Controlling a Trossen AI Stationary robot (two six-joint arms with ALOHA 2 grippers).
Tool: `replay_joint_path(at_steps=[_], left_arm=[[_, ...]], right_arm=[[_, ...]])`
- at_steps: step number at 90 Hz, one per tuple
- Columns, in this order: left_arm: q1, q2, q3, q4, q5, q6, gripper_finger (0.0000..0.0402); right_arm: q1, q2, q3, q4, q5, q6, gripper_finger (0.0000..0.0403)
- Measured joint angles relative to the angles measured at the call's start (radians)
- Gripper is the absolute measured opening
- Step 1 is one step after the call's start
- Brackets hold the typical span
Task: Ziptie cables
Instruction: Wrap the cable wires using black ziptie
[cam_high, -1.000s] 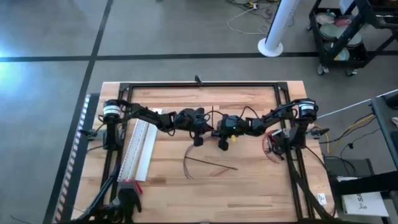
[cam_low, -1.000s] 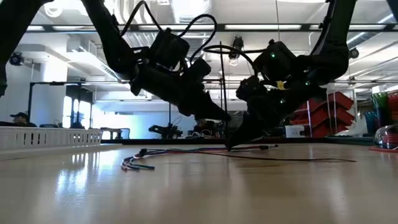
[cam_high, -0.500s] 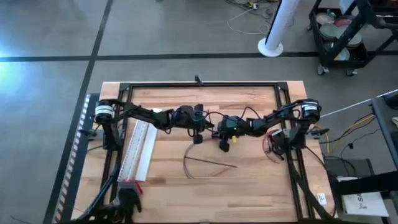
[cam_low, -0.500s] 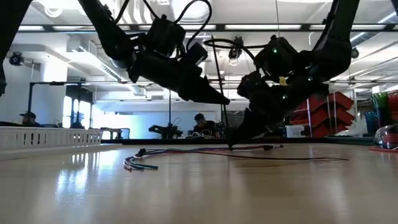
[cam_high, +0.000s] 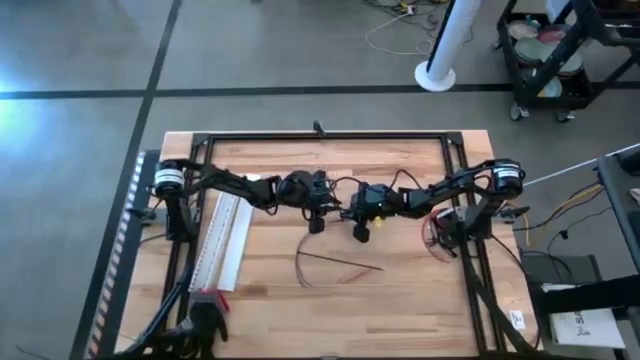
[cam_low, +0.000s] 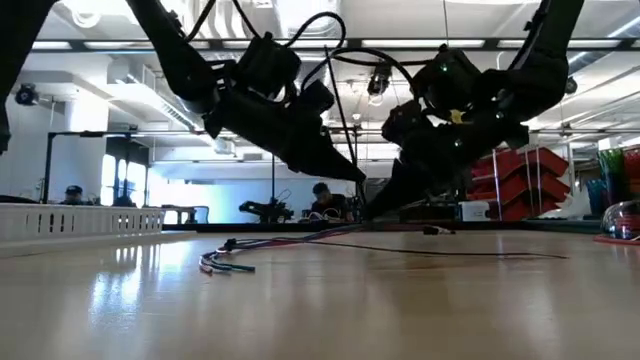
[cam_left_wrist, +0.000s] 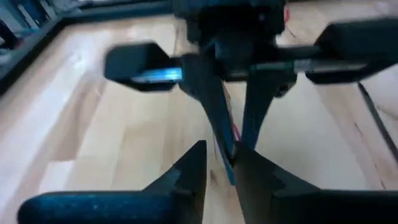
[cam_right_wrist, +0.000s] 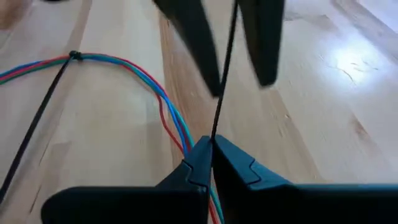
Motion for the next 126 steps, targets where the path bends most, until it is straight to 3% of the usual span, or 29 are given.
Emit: replay_joint_path(at_steps=[13,27,37,76,99,126], left_arm=[[-0.002,0.007,-0.001,0.01,0.051,-0.003,0.0059],[-0.011,0.01,-0.001,0.018,0.058,0.038,0.001],[-0.011,0.01,0.0,0.034,0.044,0.038,0.0002],[-0.011,0.01,0.0,0.038,0.018,0.038,0.0],[-0.011,0.01,0.001,0.043,0.017,0.037,0.0],[-0.011,0.01,0.001,0.026,0.016,0.007,0.0003]], right_arm=[[0.0,0.0,0.0,0.001,0.003,0.001,0.0],[0.0,-0.001,0.0,0.002,0.002,0.012,0.0],[0.0,-0.001,0.0,0.002,0.0,0.021,0.0],[0.0,-0.001,0.001,0.009,-0.005,0.019,0.0028],[0.0,-0.002,0.002,0.039,-0.007,0.026,0.0003],[0.0,-0.002,0.002,0.041,0.028,0.039,0.0]])
